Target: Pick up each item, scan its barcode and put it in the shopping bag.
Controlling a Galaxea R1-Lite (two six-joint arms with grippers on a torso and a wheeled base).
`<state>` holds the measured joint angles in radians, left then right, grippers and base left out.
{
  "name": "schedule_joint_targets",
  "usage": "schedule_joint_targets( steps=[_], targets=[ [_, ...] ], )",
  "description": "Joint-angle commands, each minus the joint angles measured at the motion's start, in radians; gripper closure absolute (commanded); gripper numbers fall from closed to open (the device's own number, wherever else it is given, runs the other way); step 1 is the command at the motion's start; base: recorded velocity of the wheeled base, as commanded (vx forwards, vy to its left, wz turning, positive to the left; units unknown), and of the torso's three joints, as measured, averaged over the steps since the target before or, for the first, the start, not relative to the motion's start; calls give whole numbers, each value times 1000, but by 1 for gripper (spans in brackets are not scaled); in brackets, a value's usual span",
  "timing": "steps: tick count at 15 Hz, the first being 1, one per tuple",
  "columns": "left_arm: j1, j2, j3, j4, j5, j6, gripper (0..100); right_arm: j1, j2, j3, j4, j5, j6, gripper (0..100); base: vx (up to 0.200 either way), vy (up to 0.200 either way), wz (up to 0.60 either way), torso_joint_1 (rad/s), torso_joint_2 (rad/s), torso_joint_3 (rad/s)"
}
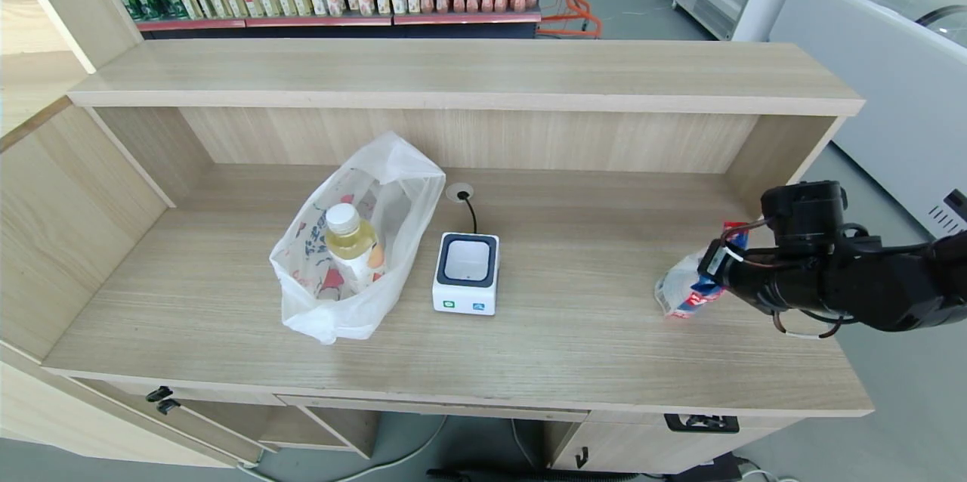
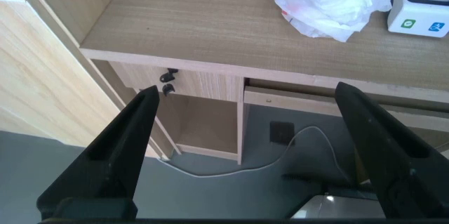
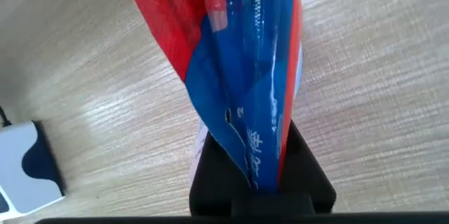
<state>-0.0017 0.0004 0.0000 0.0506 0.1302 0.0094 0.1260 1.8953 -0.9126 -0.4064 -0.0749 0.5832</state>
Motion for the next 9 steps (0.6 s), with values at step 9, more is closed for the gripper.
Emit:
schedule_joint_targets(
  steps=[9],
  targets=[
    [2, 1, 0, 0, 0, 0, 0, -54, -440, 60, 17, 1104, -304, 100, 0, 0, 0, 0, 0, 0]
  ],
)
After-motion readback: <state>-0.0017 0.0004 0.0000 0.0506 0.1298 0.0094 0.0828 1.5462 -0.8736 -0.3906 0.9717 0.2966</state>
